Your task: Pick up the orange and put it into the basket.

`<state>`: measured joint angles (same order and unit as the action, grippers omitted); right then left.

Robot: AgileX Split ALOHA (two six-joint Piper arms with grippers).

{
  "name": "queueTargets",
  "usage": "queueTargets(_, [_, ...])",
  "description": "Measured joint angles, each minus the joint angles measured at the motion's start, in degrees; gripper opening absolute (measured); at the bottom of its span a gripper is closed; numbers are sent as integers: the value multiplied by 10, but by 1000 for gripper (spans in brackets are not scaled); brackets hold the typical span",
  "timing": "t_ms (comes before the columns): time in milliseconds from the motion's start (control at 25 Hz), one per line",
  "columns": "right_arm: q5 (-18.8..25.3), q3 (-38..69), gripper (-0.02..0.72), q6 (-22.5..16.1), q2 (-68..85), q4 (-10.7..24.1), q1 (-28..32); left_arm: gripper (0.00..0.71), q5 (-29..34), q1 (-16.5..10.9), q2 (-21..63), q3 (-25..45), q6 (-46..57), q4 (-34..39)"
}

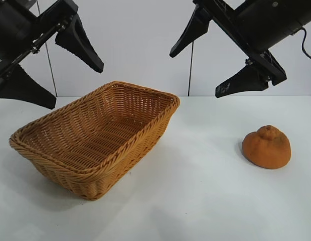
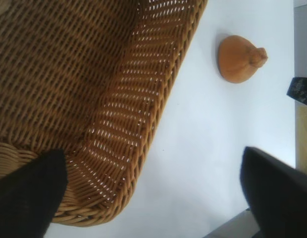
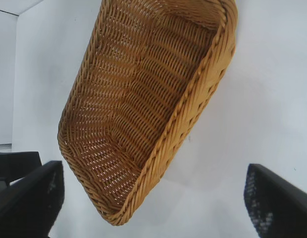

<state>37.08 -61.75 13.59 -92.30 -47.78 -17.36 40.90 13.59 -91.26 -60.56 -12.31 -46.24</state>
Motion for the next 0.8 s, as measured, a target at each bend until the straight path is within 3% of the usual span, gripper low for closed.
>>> queueTargets(800, [1,0,677,0,0,0,0,673,-12,0,0,0,0,0])
